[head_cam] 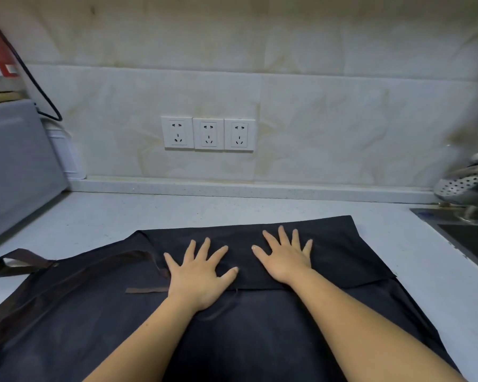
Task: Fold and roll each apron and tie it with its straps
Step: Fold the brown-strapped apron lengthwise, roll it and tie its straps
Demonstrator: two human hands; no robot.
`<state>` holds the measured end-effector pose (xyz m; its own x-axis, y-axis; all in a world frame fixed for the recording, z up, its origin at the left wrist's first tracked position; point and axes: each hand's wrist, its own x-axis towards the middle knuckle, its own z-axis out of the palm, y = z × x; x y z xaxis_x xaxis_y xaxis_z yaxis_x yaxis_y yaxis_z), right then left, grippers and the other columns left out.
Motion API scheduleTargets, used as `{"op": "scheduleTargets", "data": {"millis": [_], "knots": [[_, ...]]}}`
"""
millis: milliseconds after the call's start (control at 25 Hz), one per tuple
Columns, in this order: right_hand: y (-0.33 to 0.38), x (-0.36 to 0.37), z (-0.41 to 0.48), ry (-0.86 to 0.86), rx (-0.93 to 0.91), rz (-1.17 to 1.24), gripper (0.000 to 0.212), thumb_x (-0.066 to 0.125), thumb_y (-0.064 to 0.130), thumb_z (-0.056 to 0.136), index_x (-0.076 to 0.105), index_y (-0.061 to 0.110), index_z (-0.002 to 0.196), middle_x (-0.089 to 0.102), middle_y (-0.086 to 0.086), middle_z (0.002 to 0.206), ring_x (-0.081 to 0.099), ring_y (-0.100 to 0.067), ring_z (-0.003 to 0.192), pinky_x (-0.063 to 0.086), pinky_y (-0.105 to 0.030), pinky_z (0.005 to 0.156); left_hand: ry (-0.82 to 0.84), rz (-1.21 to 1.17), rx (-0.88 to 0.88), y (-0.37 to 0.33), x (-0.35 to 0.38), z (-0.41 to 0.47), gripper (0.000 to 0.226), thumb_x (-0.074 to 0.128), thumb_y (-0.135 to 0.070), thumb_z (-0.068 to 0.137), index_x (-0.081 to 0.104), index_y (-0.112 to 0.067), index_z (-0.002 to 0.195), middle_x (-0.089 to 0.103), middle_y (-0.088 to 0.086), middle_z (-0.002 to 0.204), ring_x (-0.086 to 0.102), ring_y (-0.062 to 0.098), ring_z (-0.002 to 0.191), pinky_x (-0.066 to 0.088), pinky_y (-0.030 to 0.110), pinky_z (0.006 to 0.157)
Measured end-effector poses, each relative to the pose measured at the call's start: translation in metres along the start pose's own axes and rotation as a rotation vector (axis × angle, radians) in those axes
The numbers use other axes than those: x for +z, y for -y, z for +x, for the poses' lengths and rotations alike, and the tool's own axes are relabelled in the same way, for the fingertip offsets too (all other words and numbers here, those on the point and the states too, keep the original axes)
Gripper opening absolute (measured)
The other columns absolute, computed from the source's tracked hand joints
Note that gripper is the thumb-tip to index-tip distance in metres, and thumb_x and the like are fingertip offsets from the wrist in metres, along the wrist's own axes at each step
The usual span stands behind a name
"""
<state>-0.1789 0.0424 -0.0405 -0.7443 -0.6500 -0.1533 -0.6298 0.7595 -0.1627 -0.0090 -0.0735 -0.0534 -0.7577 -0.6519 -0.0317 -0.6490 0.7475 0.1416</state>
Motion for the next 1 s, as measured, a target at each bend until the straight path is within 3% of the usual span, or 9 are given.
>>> {"op": "scheduleTargets", "data": {"millis": [200,320,440,520,680,760,880,1000], "knots": [[-0.092,-0.019,0.008,-0.035,0.22,0.004,0.07,0.011,0.071,0.091,0.004,0.04,0.153,-0.007,0.0,0.162,-0.011,-0.031,0.148,-0.005,-0.054,0.118,0.007,0.007,0.001,-0.001,-0.001,0.0,0.069,0.017,-0.08,0.084,0.011,-0.054,0.148,-0.001,-0.012,0.163,-0.008,0.02,0.15,-0.006,0.069,0.111],[-0.091,-0.024,-0.003,-0.041,0.319,-0.034,0.066,0.01,0.063,0.095,0.005,0.035,0.154,-0.005,-0.006,0.162,-0.008,-0.038,0.147,-0.002,-0.06,0.116,-0.012,0.024,-0.008,-0.005,-0.005,0.002,0.066,0.019,-0.078,0.086,0.019,-0.053,0.147,0.008,-0.01,0.163,0.0,0.02,0.151,-0.004,0.067,0.111],[-0.056,-0.006,-0.039,-0.112,0.133,-0.053,0.062,0.013,0.062,0.096,0.008,0.038,0.153,-0.005,-0.005,0.162,-0.011,-0.039,0.146,-0.006,-0.063,0.113,-0.166,0.198,0.039,-0.019,-0.013,-0.005,0.054,0.023,-0.067,0.095,0.04,-0.044,0.141,0.039,-0.011,0.151,0.026,0.019,0.144,0.002,0.063,0.114],[-0.05,0.004,-0.058,-0.082,0.018,-0.021,0.062,0.014,0.066,0.094,0.009,0.043,0.152,-0.005,0.0,0.163,-0.013,-0.034,0.147,-0.008,-0.062,0.112,-0.213,0.165,0.08,-0.033,-0.02,-0.015,0.049,0.026,-0.061,0.098,0.047,-0.04,0.137,0.046,-0.012,0.144,0.033,0.018,0.138,0.007,0.061,0.115],[-0.06,-0.017,-0.072,-0.062,0.056,0.126,0.065,0.027,0.063,0.095,0.019,0.033,0.153,0.006,-0.005,0.162,-0.002,-0.033,0.148,0.003,-0.061,0.116,-0.066,-0.111,0.129,-0.04,-0.028,-0.057,0.048,0.037,-0.065,0.093,0.049,-0.044,0.135,0.027,-0.006,0.157,0.016,0.018,0.147,0.007,0.062,0.116],[-0.042,-0.024,-0.093,-0.088,-0.07,0.144,0.064,0.034,0.063,0.094,0.023,0.035,0.151,0.006,-0.001,0.162,-0.001,-0.03,0.149,0.004,-0.063,0.115,0.022,-0.097,0.16,-0.035,-0.026,-0.078,0.057,0.039,-0.07,0.089,0.037,-0.048,0.141,0.011,-0.005,0.163,0.001,0.017,0.15,0.001,0.065,0.115],[-0.012,-0.02,-0.139,0.125,-0.204,0.102,0.077,0.039,0.074,0.085,0.011,0.045,0.151,-0.007,0.004,0.162,-0.012,-0.029,0.148,0.001,-0.067,0.111,0.155,-0.006,0.109,-0.026,-0.017,-0.1,0.073,0.03,-0.079,0.085,0.008,-0.051,0.15,-0.01,-0.005,0.163,-0.014,0.018,0.149,-0.005,0.069,0.111],[-0.007,0.002,-0.159,0.252,-0.162,-0.059,0.087,0.03,0.083,0.079,-0.005,0.046,0.15,-0.02,0.004,0.16,-0.023,-0.032,0.145,-0.004,-0.073,0.107,0.159,-0.012,0.059,-0.024,-0.007,-0.105,0.076,0.023,-0.081,0.085,0.0,-0.051,0.15,-0.013,-0.005,0.163,-0.015,0.018,0.149,-0.007,0.07,0.11]]}}
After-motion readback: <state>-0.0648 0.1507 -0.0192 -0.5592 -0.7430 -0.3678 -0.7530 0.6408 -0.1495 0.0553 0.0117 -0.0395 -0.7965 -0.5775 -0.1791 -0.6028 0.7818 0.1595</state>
